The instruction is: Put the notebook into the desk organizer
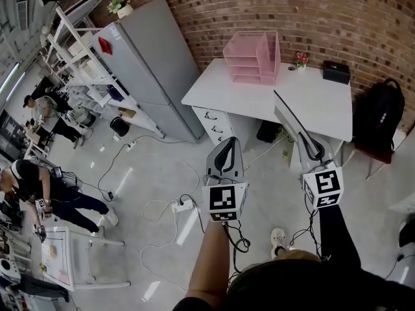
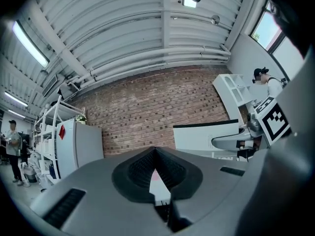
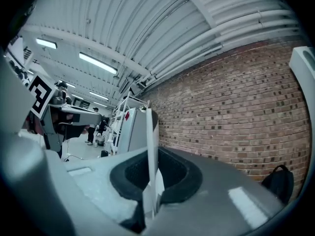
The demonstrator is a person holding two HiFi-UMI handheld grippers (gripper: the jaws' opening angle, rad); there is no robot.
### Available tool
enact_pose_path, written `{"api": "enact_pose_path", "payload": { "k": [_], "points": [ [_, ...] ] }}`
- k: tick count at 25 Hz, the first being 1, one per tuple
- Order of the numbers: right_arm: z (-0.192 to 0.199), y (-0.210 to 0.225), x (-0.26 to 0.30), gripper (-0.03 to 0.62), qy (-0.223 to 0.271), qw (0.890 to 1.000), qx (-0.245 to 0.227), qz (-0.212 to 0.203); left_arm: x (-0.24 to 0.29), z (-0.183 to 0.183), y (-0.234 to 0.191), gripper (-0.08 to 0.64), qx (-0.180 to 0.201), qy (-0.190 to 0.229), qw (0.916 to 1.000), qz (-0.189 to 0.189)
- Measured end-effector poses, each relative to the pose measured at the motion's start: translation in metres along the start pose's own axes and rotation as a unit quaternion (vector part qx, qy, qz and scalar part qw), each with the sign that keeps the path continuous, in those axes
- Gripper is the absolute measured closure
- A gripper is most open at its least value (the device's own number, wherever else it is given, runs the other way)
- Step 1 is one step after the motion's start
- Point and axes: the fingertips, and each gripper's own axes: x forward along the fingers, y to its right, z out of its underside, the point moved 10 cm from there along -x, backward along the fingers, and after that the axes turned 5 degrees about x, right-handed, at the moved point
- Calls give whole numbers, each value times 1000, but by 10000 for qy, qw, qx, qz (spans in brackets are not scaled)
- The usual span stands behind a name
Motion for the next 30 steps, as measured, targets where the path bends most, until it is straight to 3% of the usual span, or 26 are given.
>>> {"api": "enact_pose_path", "payload": {
  "k": [14, 30],
  "points": [
    [20, 76, 114, 584, 5, 9993, 86, -376, 126, 15, -10, 551, -38, -125, 9997, -201],
    [41, 95, 202, 584, 35, 9989, 175, -437, 201, 38, -52, 551, -57, -104, 9998, -162]
  ]
}}
